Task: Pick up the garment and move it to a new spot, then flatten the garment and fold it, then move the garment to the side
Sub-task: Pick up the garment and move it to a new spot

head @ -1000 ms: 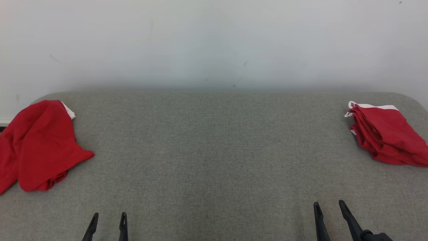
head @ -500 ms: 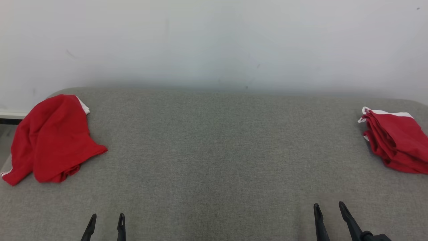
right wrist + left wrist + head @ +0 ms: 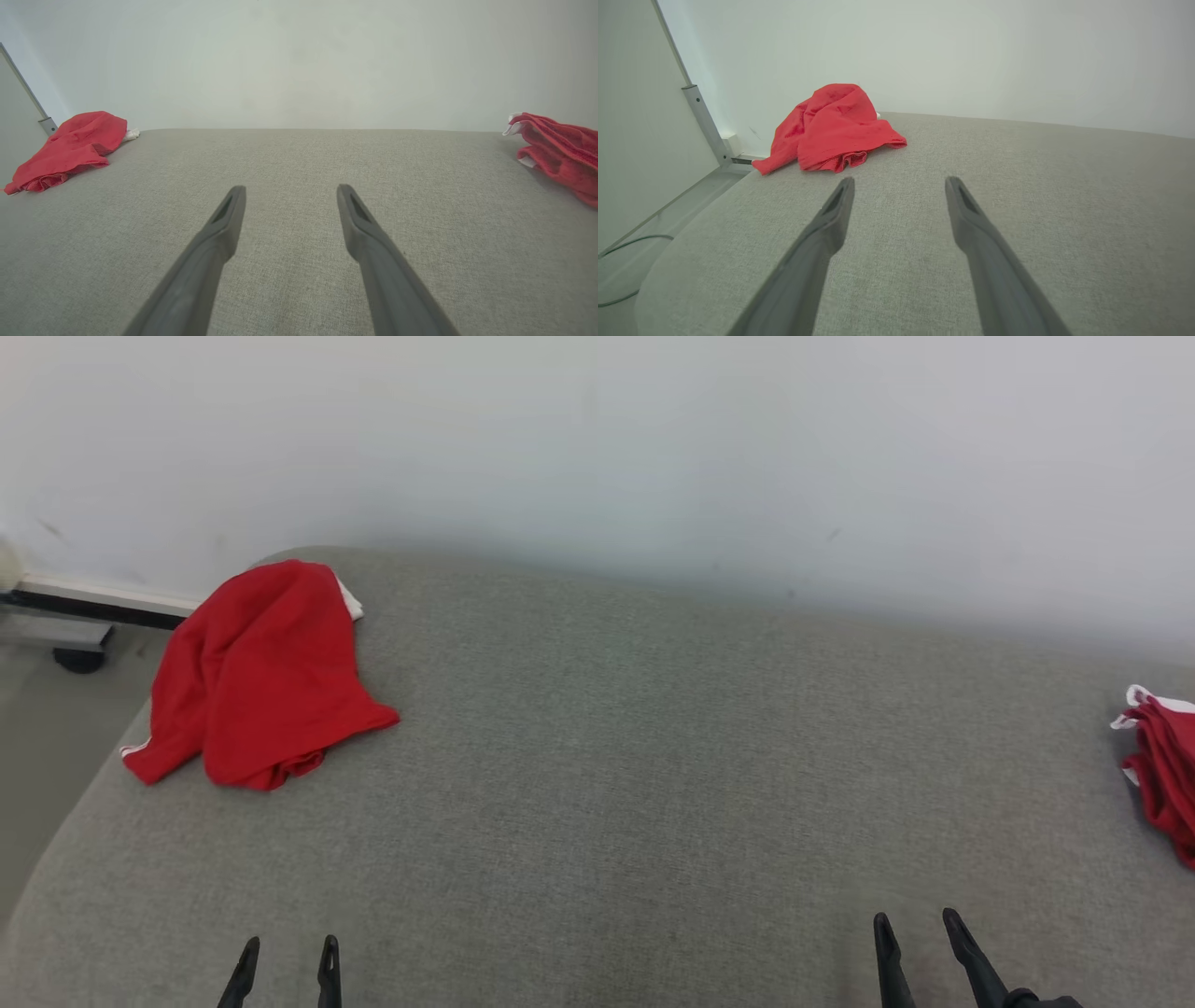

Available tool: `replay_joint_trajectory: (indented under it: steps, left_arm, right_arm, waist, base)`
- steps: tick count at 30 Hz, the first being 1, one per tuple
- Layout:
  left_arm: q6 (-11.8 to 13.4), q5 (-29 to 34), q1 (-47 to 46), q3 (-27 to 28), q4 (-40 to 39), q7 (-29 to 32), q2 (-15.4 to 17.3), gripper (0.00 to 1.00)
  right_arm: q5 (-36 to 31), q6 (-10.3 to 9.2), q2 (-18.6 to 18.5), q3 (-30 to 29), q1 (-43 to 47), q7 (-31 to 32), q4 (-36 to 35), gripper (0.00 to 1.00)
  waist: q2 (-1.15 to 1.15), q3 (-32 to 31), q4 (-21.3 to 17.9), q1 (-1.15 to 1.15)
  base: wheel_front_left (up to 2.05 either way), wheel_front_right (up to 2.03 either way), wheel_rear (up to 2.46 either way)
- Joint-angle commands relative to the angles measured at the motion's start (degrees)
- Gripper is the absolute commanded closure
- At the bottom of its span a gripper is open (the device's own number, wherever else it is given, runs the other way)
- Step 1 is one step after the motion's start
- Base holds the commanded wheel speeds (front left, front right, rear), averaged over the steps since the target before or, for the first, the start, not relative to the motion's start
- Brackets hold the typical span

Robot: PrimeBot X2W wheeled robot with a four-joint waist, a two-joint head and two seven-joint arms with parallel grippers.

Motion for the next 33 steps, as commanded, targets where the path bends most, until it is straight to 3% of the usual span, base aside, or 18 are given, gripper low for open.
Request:
replay_joint_trajectory:
  steps: [1,5,7,13,22,33]
  left_arm:
    - [0.1,-0.66,0.33,0.23,0.1,-0.17,0.32,0.0]
    - [0.1,-0.29,0.39,0.06,0.02,-0.17,0.55,0.0]
    - [0.1,-0.31,0.82,0.46,-0.14,-0.17,0.8,0.0]
    - [0.1,-0.67,0.9,0.99,0.05,-0.17,1.04,0.0]
    - [0.1,-0.36,1.59,3.96,-1.67,-0.17,-0.01,0.0]
    - [0.1,-0.7,0.18,3.58,-0.16,-0.17,0.11,0.0]
  right_arm:
    - [0.33,-0.14,0.13,0.15,0.54,-0.02,0.05,0.0]
    - [0.8,-0.14,0.12,0.13,0.67,-0.01,0.11,0.0]
    - [1.19,-0.14,0.12,0.56,0.57,-0.02,0.08,0.0]
    - [1.5,-0.14,0.13,0.99,0.3,-0.02,0.36,0.0]
    - [0.69,-0.14,0.1,3.11,-2.68,-0.02,1.53,0.0]
    - [0.72,-0.14,0.11,2.23,-1.56,-0.02,1.5,0.0]
  waist:
    - [0.0,-0.12,2.73,0.0]
    - [0.0,-0.29,5.91,0.0]
    - [0.0,-0.52,9.59,0.0]
    - [0.0,-0.65,13.33,0.0]
    - [0.0,0.56,14.36,0.0]
    - [0.0,-0.1,13.76,0.0]
  base:
    - [0.0,0.0,0.0]
    - [0.0,0.0,0.0]
    - [0.0,0.0,0.0]
    - [0.0,0.0,0.0]
    - [0.0,0.0,0.0]
    - [0.0,0.0,0.0]
